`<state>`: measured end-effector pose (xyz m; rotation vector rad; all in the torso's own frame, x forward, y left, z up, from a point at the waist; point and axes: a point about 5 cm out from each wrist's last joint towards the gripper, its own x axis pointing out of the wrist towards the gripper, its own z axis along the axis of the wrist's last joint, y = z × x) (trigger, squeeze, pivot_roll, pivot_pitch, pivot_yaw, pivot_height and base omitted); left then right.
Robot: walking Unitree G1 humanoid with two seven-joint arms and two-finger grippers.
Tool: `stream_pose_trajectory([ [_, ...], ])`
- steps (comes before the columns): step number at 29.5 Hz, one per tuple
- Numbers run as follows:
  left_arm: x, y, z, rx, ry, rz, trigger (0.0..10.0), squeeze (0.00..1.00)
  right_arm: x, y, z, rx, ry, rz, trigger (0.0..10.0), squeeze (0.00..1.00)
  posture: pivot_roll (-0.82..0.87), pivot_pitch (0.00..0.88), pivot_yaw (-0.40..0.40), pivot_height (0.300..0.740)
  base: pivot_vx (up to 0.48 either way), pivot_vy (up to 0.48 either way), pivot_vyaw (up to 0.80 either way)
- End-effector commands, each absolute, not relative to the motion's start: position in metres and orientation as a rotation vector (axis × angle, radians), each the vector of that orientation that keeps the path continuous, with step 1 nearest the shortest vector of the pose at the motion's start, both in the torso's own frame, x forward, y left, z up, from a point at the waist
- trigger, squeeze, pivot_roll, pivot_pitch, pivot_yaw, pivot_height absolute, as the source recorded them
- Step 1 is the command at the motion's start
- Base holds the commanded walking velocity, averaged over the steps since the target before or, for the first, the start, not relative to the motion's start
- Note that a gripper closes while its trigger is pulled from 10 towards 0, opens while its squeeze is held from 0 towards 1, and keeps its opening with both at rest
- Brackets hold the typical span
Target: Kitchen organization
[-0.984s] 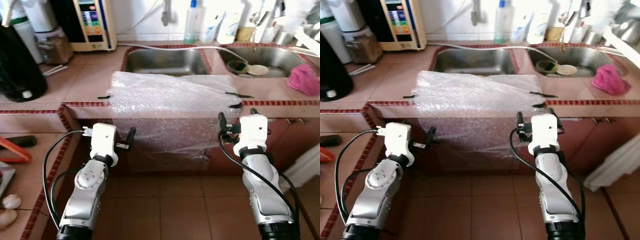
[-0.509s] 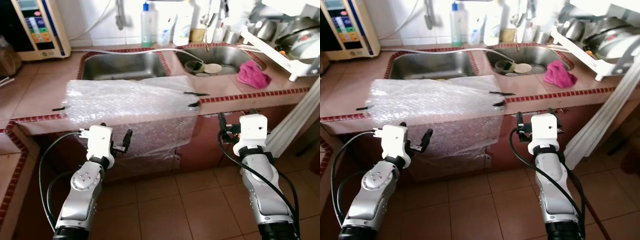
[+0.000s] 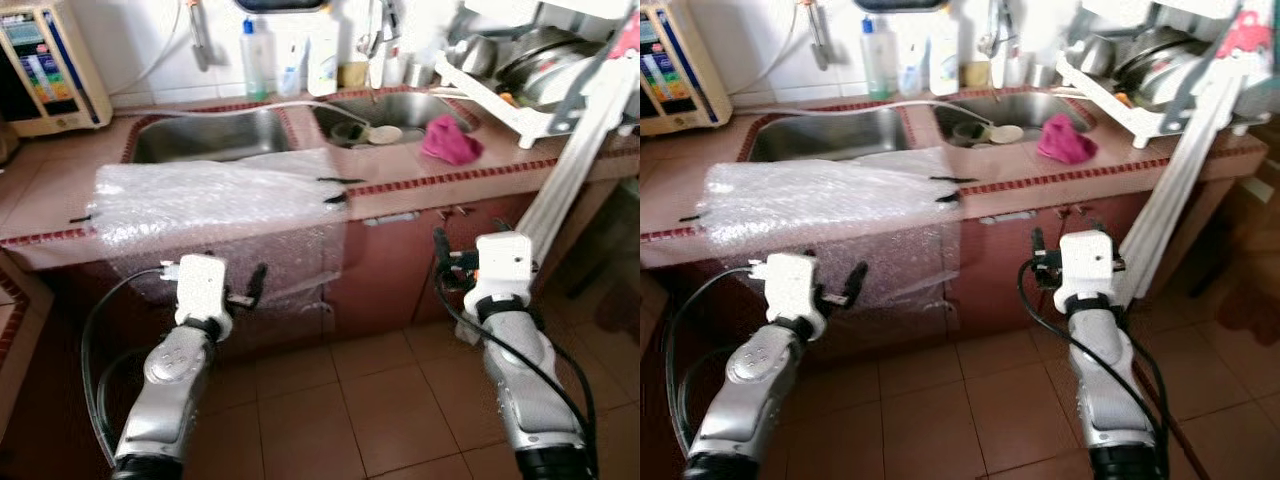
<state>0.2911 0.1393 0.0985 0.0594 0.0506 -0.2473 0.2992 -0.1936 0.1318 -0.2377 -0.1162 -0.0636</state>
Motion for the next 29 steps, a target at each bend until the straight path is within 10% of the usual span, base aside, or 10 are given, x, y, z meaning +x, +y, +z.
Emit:
stream_pose_trajectory([
  [1, 0.2940, 0.1490, 0.1022, 0.076, 0.040, -0.228, 10.0, 0.00, 0.3011, -0.1884, 0.1359, -0.230, -0.136, -0.052, 10.0, 0.00, 0.00, 0.000, 0.043, 0.740, 0.000, -0.356, 0.00],
  [29, 0.2961, 0.1488, 0.1004, 0.069, 0.048, -0.221, 10.0, 0.00, 0.3005, -0.1902, 0.1325, -0.234, -0.128, -0.052, 10.0, 0.00, 0.00, 0.000, 0.040, 0.740, 0.000, -0.239, 0.00],
])
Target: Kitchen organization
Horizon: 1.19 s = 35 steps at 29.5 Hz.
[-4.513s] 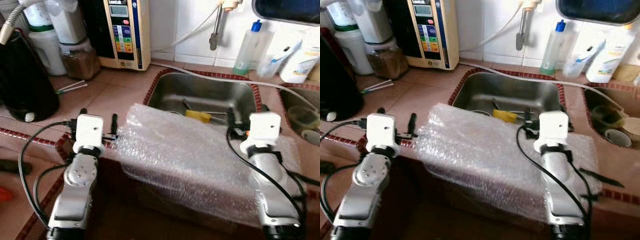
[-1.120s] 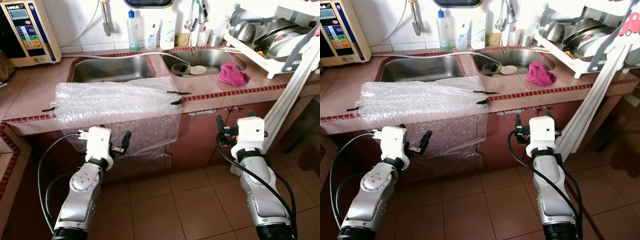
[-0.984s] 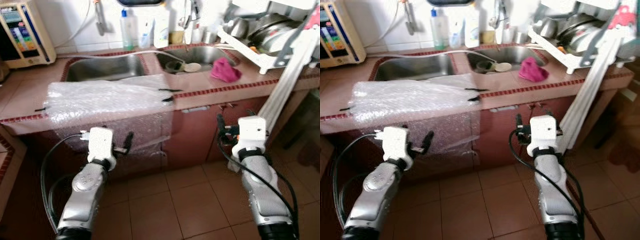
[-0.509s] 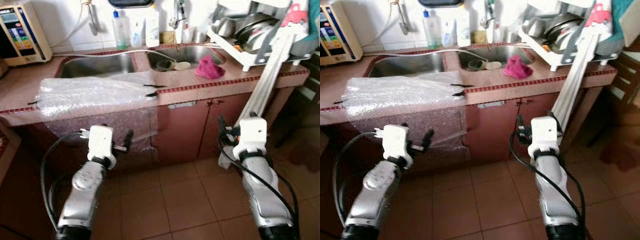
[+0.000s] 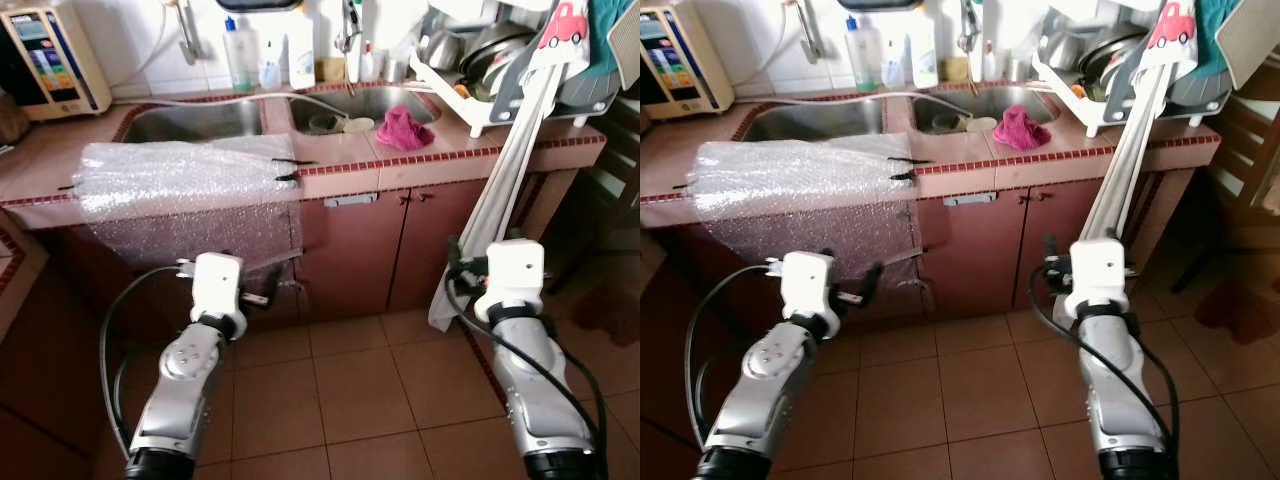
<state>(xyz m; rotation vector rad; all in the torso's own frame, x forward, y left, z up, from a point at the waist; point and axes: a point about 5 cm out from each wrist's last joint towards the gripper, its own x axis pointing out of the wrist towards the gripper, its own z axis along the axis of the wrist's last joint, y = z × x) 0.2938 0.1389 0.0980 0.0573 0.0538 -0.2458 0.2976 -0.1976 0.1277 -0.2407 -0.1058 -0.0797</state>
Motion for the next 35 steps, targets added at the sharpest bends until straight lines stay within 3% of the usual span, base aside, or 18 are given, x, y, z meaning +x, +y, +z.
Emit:
stream_pose_trajectory([
  [1, 0.296, 0.149, 0.100, 0.064, 0.049, -0.217, 10.0, 0.00, 0.301, -0.191, 0.132, -0.235, -0.126, -0.052, 10.0, 0.00, 0.00, 0.000, 0.037, 0.740, 0.000, 0.000, 0.00],
  [6, 0.298, 0.152, 0.097, 0.067, 0.063, -0.202, 10.0, 0.00, 0.302, -0.191, 0.132, -0.235, -0.122, -0.050, 10.0, 0.00, 0.00, 0.000, 0.031, 0.740, 0.000, 0.000, 0.00],
  [27, 0.316, 0.181, 0.045, 0.160, 0.281, -0.034, 10.0, 0.00, 0.317, -0.187, 0.094, -0.203, 0.020, -0.035, 10.0, 0.00, 0.02, 0.000, 0.010, 0.740, 0.000, 0.000, -0.80],
  [32, 0.305, 0.182, 0.017, 0.210, 0.419, -0.081, 10.0, 0.00, 0.319, -0.181, 0.066, -0.170, 0.130, -0.041, 10.0, 0.00, 0.01, 0.000, 0.020, 0.740, 0.000, 0.000, -0.80],
  [35, 0.290, 0.192, -0.005, 0.155, 0.569, 0.000, 10.0, 0.00, 0.315, -0.180, 0.042, -0.074, 0.261, -0.078, 10.0, 0.00, 0.02, 0.000, 0.025, 0.740, 0.000, 0.000, -0.80],
])
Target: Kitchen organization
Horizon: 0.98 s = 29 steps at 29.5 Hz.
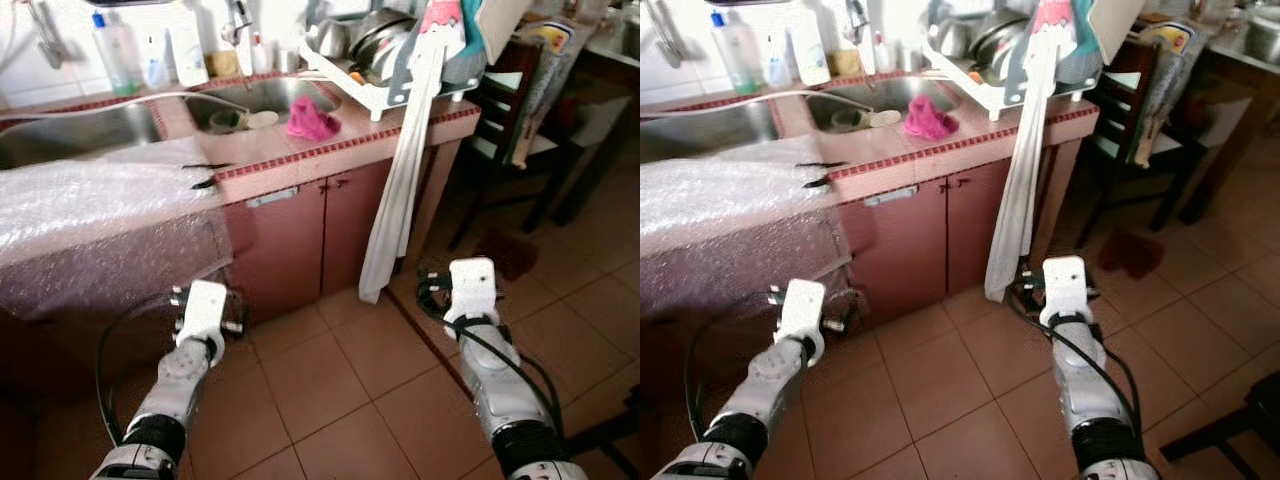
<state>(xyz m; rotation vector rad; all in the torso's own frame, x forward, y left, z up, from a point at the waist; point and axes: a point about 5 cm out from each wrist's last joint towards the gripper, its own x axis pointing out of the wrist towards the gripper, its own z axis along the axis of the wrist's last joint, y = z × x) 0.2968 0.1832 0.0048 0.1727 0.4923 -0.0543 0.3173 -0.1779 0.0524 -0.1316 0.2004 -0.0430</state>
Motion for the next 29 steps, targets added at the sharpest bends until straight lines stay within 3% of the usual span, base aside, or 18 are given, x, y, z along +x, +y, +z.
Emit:
stream_pose_trajectory([
  [1, 0.286, 0.195, -0.009, 0.171, 0.599, 0.015, 10.0, 0.00, 0.314, -0.179, 0.036, -0.052, 0.291, -0.085, 10.0, 0.00, 0.02, 0.000, 0.022, 0.740, 0.000, 0.000, -0.79],
  [7, 0.273, 0.203, -0.022, 0.279, 0.685, 0.008, 10.0, 0.00, 0.307, -0.178, 0.017, -0.014, 0.400, -0.095, 10.0, 0.00, 0.02, 0.000, 0.011, 0.740, 0.000, 0.000, -0.79],
  [12, 0.255, 0.202, -0.039, 0.270, 0.791, -0.035, 10.0, 0.00, 0.292, -0.178, -0.007, 0.024, 0.548, -0.105, 10.0, 0.00, 0.00, 0.000, 0.028, 0.740, 0.000, 0.000, -0.78],
  [21, 0.234, 0.199, -0.055, 0.261, 0.901, -0.048, 10.0, 0.00, 0.240, -0.182, -0.052, -0.064, 0.805, -0.061, 10.0, 0.00, -0.02, 0.000, 0.016, 0.740, 0.000, 0.000, -0.79],
  [29, 0.223, 0.207, -0.061, 0.258, 0.945, -0.008, 10.0, 0.00, 0.214, -0.190, -0.068, -0.057, 0.902, -0.063, 10.0, 0.00, -0.03, 0.000, 0.019, 0.740, 0.000, 0.000, -0.78],
])
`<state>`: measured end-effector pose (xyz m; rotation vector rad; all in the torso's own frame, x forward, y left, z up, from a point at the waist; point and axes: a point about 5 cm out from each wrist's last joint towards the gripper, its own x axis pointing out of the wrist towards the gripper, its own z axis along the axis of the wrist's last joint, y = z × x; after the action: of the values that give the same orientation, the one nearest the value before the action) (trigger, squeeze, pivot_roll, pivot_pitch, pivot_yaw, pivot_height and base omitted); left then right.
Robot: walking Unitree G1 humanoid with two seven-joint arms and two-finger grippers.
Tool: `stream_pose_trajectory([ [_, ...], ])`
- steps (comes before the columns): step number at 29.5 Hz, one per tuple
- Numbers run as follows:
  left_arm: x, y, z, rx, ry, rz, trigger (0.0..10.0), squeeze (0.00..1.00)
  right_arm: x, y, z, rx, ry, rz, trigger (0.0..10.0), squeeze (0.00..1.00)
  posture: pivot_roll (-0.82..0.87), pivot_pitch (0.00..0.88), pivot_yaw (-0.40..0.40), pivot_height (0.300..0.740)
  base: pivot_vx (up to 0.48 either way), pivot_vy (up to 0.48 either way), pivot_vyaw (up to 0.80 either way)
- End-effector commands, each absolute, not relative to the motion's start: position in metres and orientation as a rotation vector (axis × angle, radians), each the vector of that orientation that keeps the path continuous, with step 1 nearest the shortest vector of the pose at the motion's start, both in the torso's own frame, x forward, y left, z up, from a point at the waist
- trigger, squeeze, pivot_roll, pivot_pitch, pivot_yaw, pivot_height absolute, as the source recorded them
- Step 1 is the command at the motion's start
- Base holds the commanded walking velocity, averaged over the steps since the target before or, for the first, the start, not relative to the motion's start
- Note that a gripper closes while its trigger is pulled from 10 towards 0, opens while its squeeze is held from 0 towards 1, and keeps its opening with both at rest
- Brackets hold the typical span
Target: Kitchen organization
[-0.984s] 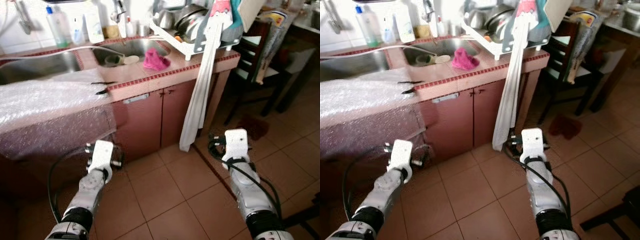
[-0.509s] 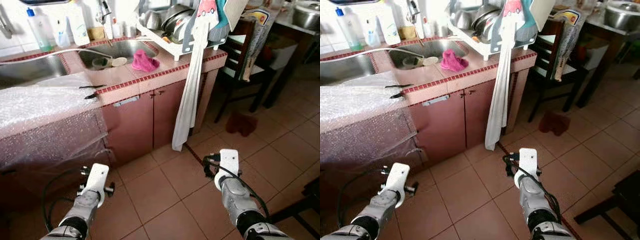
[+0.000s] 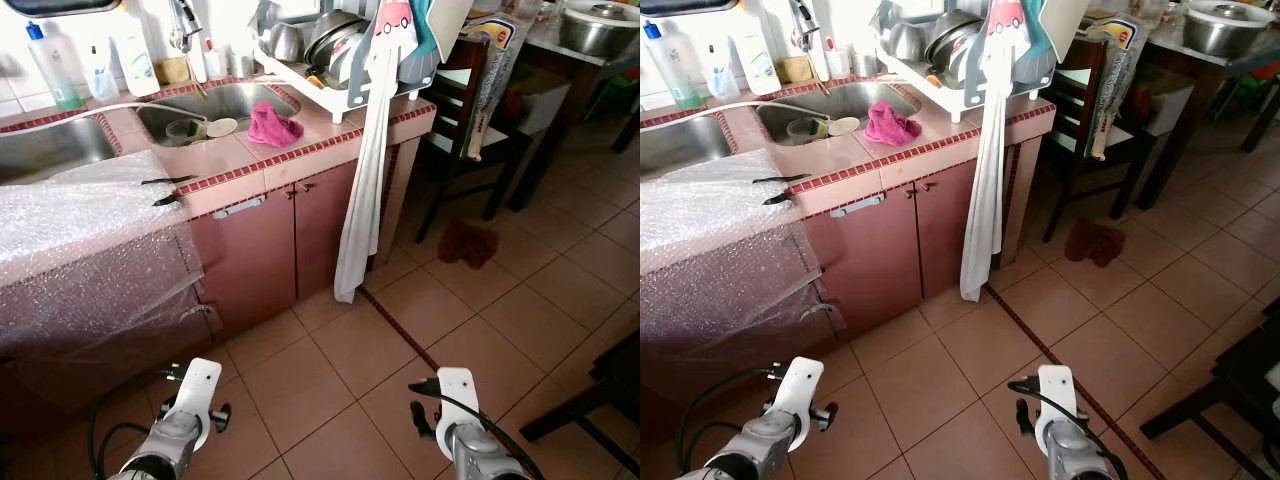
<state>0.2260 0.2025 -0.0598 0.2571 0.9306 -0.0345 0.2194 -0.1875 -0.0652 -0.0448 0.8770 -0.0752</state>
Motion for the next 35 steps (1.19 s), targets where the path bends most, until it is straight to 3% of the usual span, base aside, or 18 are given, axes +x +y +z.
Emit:
stream_pose_trajectory([
  [1, 0.223, 0.207, -0.061, 0.255, 0.945, 0.002, 10.0, 0.00, 0.213, -0.190, -0.069, -0.067, 0.909, -0.055, 10.0, 0.00, -0.03, 0.000, 0.019, 0.740, 0.000, 0.000, -0.77],
  [12, 0.223, 0.213, -0.059, 0.304, 0.918, 0.011, 10.0, 0.00, 0.186, -0.185, -0.084, -0.158, 0.990, 0.037, 10.0, 0.00, -0.01, 0.000, 0.023, 0.740, 0.000, 0.000, -0.71],
  [20, 0.226, 0.213, -0.057, 0.328, 0.894, 0.008, 10.0, 0.00, 0.184, -0.184, -0.085, -0.167, 1.000, 0.053, 10.0, 0.00, 0.00, 0.000, 0.025, 0.740, 0.000, 0.000, -0.31],
  [35, 0.233, 0.211, -0.053, 0.380, 0.861, -0.022, 10.0, 0.00, 0.186, -0.182, -0.084, -0.191, 1.000, 0.075, 10.0, 0.00, -0.01, 0.000, 0.031, 0.740, 0.000, 0.000, -0.74],
])
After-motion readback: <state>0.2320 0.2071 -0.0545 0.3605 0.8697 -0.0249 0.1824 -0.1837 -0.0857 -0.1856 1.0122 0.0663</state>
